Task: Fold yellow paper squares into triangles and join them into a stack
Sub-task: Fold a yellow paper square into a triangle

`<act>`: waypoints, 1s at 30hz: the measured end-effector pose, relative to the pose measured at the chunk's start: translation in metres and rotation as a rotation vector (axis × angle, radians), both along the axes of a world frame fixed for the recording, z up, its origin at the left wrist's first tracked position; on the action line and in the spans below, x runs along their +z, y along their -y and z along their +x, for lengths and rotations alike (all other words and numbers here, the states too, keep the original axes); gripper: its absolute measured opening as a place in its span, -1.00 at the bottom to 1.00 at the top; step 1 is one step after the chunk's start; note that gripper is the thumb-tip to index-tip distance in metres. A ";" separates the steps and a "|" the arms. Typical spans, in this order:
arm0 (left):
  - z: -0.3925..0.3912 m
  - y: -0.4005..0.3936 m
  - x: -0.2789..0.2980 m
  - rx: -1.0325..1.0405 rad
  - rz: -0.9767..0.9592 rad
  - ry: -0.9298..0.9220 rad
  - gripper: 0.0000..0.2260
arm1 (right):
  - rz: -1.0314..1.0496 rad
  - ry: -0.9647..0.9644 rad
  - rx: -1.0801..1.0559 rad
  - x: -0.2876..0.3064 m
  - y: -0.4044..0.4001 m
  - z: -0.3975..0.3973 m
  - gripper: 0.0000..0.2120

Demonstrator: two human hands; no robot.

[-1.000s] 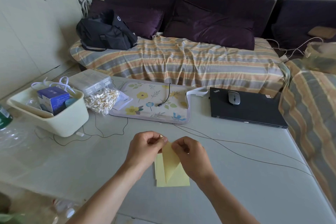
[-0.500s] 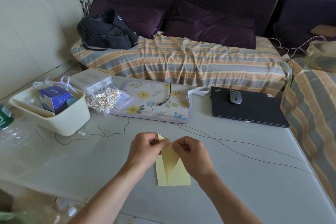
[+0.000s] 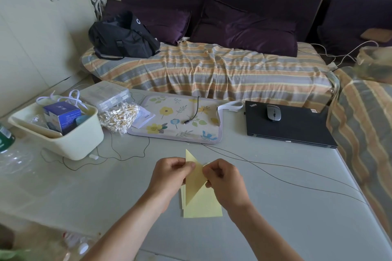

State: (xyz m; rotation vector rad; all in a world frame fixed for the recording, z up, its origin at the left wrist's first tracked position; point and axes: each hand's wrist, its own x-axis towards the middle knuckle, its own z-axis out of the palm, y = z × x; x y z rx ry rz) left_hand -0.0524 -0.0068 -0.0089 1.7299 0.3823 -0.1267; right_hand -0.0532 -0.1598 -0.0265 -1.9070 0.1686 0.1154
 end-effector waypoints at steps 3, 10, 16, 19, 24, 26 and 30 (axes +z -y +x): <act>0.002 -0.004 -0.004 -0.030 0.116 0.043 -0.90 | -0.020 -0.008 0.026 -0.002 0.001 0.001 -0.89; -0.003 -0.001 -0.004 -0.269 0.356 -0.026 -0.87 | -0.080 0.168 0.076 0.000 -0.005 -0.001 -0.93; -0.001 -0.005 -0.005 -0.244 0.260 -0.014 -0.93 | 0.010 0.044 0.049 -0.002 -0.003 0.003 -0.89; -0.001 -0.006 -0.002 -0.211 0.368 0.087 -0.94 | 0.055 0.015 0.062 -0.001 -0.003 0.004 -0.89; -0.002 -0.005 -0.002 -0.247 0.563 0.255 -0.87 | -0.148 0.158 0.086 0.001 -0.004 0.000 -0.90; -0.001 -0.007 -0.002 -0.269 0.552 0.245 -0.84 | -0.169 0.190 0.101 0.001 -0.003 0.000 -0.90; -0.002 -0.008 0.000 -0.283 0.560 0.220 -0.87 | -0.180 0.216 0.097 0.002 -0.002 0.000 -0.90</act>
